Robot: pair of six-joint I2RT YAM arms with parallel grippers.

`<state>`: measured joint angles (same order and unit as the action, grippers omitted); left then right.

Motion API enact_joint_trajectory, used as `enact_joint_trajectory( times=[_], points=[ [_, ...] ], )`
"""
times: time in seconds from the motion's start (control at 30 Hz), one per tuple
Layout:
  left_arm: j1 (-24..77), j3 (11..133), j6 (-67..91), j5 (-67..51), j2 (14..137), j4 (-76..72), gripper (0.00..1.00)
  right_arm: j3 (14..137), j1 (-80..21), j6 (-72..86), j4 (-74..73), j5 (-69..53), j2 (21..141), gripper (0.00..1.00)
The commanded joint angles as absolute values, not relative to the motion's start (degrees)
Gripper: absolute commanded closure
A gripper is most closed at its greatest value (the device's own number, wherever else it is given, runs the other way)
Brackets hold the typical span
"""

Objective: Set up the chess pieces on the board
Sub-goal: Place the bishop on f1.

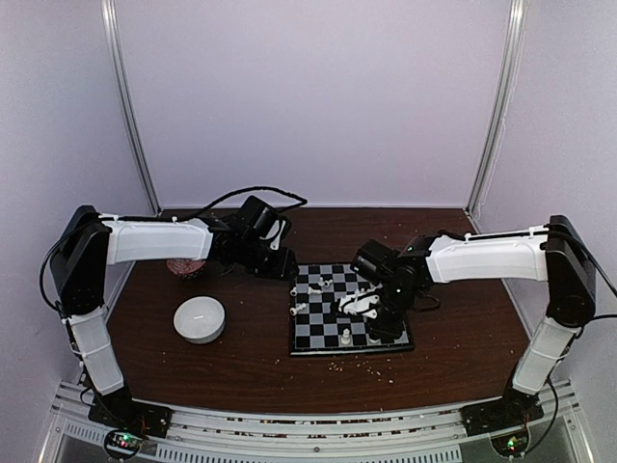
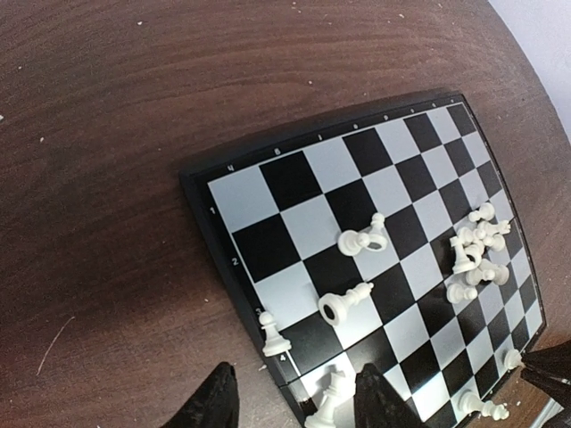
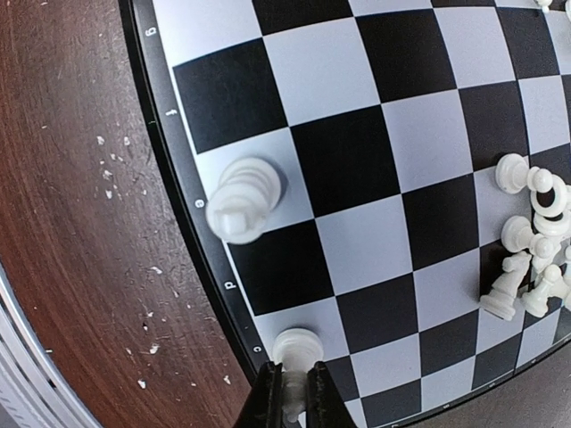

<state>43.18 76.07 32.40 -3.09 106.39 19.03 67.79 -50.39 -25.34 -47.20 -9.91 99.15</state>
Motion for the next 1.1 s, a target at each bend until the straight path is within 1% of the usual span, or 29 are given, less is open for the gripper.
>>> enact_joint_trajectory(
  times=[0.0, 0.53, 0.57, 0.7, 0.77, 0.83, 0.93, 1.07],
  points=[
    [42.8, 75.5, 32.9, -4.1, 105.8, 16.6, 0.55, 68.0, -50.7, -25.2, -46.1, -7.8, 99.5, 0.96],
    [42.8, 74.9, 33.1, -4.4, 105.8, 16.2, 0.55, 68.5, -50.8, -25.2, -46.1, -9.8, 100.8, 0.94],
    [42.8, 74.8, 33.2, -4.3, 105.8, 16.2, 0.55, 68.6, -50.7, -25.1, -46.1, -9.7, 100.8, 0.93],
    [42.8, 74.7, 33.2, -4.4, 105.7, 16.2, 0.55, 68.4, -50.7, -25.0, -46.3, -8.7, 99.8, 0.82],
    [42.8, 74.5, 33.2, -4.4, 105.6, 16.1, 0.55, 68.8, -50.6, -24.7, -47.2, -8.5, 98.4, 0.71],
    [42.8, 74.5, 33.0, -4.5, 105.6, 16.2, 0.55, 69.5, -50.4, -24.8, -48.6, -8.9, 96.6, 0.65],
    [42.8, 75.0, 31.9, -5.2, 105.6, 16.6, 0.54, 71.6, -50.1, -25.0, -51.7, -8.4, 93.8, 0.60],
    [42.9, 74.9, 28.4, -7.1, 104.4, 17.2, 0.54, 74.9, -47.9, -25.7, -55.5, -10.1, 89.9, 0.58]
  ],
)
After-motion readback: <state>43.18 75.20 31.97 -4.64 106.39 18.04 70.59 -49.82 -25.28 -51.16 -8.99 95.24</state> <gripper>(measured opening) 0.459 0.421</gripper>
